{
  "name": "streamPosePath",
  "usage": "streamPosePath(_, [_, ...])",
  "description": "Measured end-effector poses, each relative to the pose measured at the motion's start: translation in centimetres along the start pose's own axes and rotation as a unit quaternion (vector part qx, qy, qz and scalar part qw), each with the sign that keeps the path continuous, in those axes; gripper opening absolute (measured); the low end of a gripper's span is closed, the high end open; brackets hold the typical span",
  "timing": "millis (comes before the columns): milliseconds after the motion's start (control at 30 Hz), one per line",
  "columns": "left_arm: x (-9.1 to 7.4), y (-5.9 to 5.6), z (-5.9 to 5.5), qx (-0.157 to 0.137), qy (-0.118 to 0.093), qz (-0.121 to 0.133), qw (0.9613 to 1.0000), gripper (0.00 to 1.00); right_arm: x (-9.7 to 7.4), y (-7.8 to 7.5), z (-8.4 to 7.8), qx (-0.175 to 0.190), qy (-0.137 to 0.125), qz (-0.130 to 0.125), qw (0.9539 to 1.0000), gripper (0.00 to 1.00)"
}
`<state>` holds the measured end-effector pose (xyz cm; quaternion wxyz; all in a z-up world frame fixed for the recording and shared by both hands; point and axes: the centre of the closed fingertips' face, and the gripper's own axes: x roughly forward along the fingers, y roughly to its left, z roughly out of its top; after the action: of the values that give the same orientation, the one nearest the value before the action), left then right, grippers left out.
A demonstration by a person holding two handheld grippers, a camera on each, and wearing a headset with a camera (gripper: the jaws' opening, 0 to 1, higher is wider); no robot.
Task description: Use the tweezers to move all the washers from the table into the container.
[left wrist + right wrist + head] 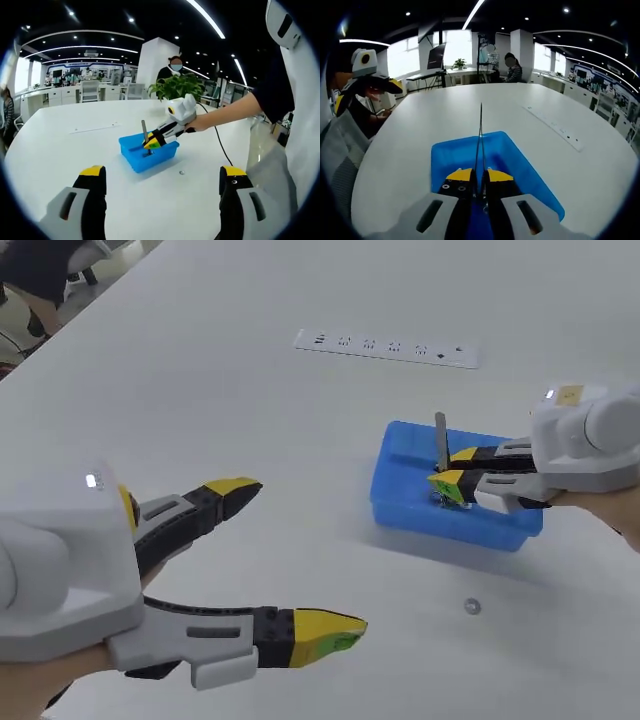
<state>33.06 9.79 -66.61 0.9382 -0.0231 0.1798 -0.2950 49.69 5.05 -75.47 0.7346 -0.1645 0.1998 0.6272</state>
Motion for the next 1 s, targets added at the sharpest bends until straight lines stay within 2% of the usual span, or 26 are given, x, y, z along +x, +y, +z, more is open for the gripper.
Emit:
streamPosePath(333, [0.6,-0.2,0.7,-0.003,-0.008,-0.005,1.0000,0.98,-1.3,-1.2,1.4,0.046,-0.031,-0.014,0.9984,0.10])
streamPosePath(433, [0.8,-0.2,0.9,-0.003,-0.010,-0.007,0.9999,0.97,-1.5,-1.2,1.3,0.043,-0.029,-0.015,0.9985,0.10])
streamPosePath(500, [1.3,0.1,1.4,-0.011,-0.019,-0.012,0.9997,0.96,-1.9,-1.1,1.3,0.029,-0.029,-0.020,0.9990,0.09])
streamPosePath(567, [2.0,0.4,2.3,-0.025,-0.035,-0.019,0.9989,0.95,-2.2,-0.9,1.4,0.025,-0.029,-0.018,0.9991,0.08])
streamPosePath(667, [3.6,1.5,3.3,-0.016,-0.041,-0.021,0.9988,0.93,-2.2,-0.6,1.5,0.022,-0.031,-0.011,0.9992,0.08])
streamPosePath(767, [5.9,2.7,4.4,-0.011,-0.046,-0.025,0.9986,0.90,-2.1,-0.1,1.6,0.019,-0.033,-0.002,0.9993,0.07])
streamPosePath(800, [6.2,2.9,4.5,-0.012,-0.047,-0.026,0.9985,0.89,-2.0,0.0,1.8,0.013,-0.035,-0.003,0.9993,0.07])
streamPosePath(900, [8.5,3.6,5.8,-0.012,-0.059,-0.035,0.9975,0.86,-2.0,0.4,2.2,0.008,-0.042,0.003,0.9991,0.07])
streamPosePath(1000, [10.3,4.2,6.2,-0.019,-0.061,-0.041,0.9972,0.81,-2.0,0.9,2.5,-0.005,-0.043,0.010,0.9990,0.07])
